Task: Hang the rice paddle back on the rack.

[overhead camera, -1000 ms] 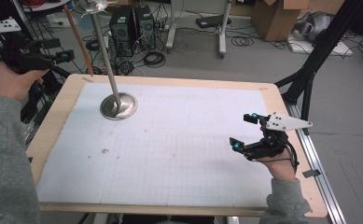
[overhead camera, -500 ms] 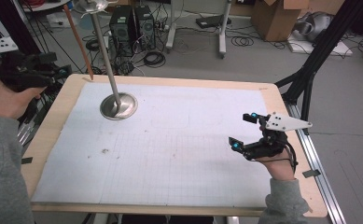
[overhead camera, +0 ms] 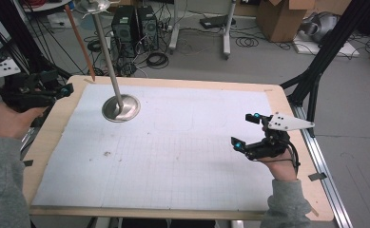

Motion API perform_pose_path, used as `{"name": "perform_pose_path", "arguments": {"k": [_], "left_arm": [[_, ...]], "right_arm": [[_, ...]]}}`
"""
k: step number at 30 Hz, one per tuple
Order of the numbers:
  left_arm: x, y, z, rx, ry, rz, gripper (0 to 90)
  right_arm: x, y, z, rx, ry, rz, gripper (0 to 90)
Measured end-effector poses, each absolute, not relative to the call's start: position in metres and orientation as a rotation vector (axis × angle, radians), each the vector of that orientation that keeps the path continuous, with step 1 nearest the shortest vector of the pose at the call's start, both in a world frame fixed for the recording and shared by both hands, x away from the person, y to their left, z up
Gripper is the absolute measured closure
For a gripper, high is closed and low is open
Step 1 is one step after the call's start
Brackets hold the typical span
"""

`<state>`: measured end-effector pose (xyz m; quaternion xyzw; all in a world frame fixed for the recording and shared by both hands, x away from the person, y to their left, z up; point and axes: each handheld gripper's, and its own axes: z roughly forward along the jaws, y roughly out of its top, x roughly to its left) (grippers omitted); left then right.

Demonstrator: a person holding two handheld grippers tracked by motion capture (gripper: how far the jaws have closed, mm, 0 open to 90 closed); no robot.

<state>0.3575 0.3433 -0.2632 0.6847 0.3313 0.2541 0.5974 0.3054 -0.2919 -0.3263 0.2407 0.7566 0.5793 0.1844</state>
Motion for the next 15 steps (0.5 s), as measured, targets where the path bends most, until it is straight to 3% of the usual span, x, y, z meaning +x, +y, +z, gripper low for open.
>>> {"name": "perform_pose_path", "arguments": {"k": [15], "left_arm": [[0.347, 0.329, -0.303, 1.581, 0.767, 0.555, 14.6]], "right_arm": [[0.311, -0.290, -0.329, 0.694, 2.120, 1.656, 0.3]]}}
